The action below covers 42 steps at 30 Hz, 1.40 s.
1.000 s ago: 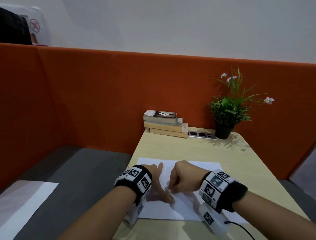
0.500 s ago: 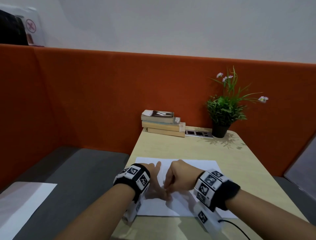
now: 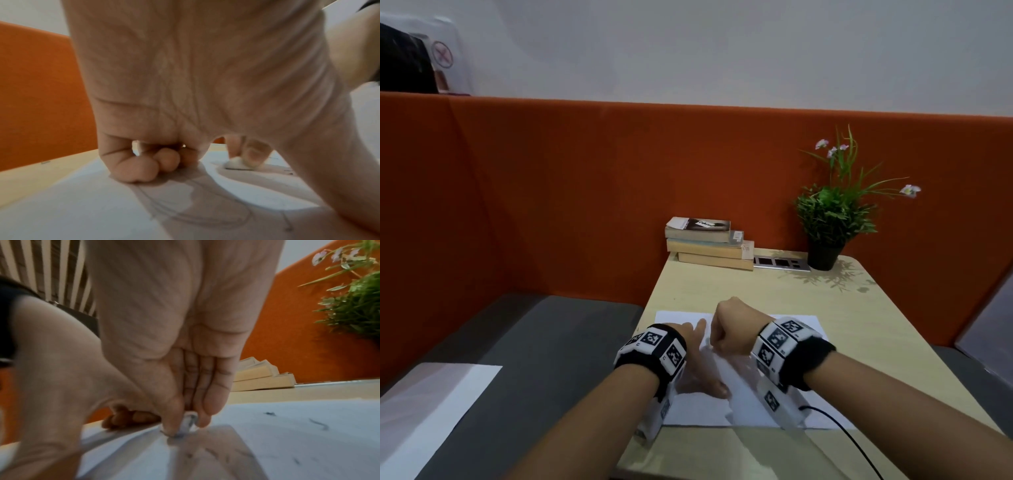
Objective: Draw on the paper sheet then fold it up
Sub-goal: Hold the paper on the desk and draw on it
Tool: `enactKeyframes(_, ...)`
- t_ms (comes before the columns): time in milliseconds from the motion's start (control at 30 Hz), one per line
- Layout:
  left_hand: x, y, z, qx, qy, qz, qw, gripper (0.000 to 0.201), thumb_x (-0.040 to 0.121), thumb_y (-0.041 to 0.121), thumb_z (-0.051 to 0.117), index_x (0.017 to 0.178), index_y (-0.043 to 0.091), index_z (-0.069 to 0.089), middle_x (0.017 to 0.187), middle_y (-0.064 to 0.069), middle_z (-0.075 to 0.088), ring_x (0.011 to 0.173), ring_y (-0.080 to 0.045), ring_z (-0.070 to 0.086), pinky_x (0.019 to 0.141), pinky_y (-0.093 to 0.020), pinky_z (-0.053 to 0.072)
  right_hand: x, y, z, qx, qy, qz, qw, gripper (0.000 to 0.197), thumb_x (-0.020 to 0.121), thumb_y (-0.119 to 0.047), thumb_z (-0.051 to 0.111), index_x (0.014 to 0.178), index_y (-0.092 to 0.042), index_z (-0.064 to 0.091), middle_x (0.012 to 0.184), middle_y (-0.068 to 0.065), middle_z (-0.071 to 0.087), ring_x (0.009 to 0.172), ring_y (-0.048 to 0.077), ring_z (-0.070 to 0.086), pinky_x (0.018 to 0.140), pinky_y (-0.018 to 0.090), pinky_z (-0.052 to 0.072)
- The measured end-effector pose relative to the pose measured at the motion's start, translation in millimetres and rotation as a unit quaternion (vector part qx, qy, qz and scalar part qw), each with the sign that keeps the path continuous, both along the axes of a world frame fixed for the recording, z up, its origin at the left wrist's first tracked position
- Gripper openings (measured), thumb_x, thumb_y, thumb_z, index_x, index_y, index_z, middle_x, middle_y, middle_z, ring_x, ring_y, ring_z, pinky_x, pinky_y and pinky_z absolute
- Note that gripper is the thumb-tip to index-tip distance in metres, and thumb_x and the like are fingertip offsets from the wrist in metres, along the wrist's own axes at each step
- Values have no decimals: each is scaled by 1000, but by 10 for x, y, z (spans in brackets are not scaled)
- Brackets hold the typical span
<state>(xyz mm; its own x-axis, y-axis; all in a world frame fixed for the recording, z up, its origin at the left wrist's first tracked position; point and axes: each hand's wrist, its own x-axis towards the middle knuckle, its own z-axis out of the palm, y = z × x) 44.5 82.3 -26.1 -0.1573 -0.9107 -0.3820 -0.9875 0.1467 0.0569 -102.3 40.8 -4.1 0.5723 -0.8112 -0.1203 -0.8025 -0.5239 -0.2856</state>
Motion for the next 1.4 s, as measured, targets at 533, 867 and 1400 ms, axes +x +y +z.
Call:
enactKeyframes(533,1,-44,-74,-11,-30,-2,999,150,47,100,54,161,24,-6,149,-10,43,124,-29,53,96,-41,48,-173,207,-2,4,-4,18,1000,13,82,-11,73,89,-14,83,87,-1,78,82,18,73,78,34,63)
enactKeyframes(867,21,-88,-101,4,-16,4,1000,161,32,101,50,160,24,-11,151,-7,42,131,-27,48,101,-44,46,-272,287,107,28,0,45,999,11,83,-15,75,89,-15,84,87,-3,79,80,12,72,74,24,59)
enactKeyframes(1400,15,-38,-32,15,-1,16,1000,162,30,100,51,159,27,-14,153,-3,40,132,-26,47,102,-44,46,-309,254,95,43,-1,18,999,10,83,-18,76,89,-15,84,87,-5,79,79,9,71,76,22,60)
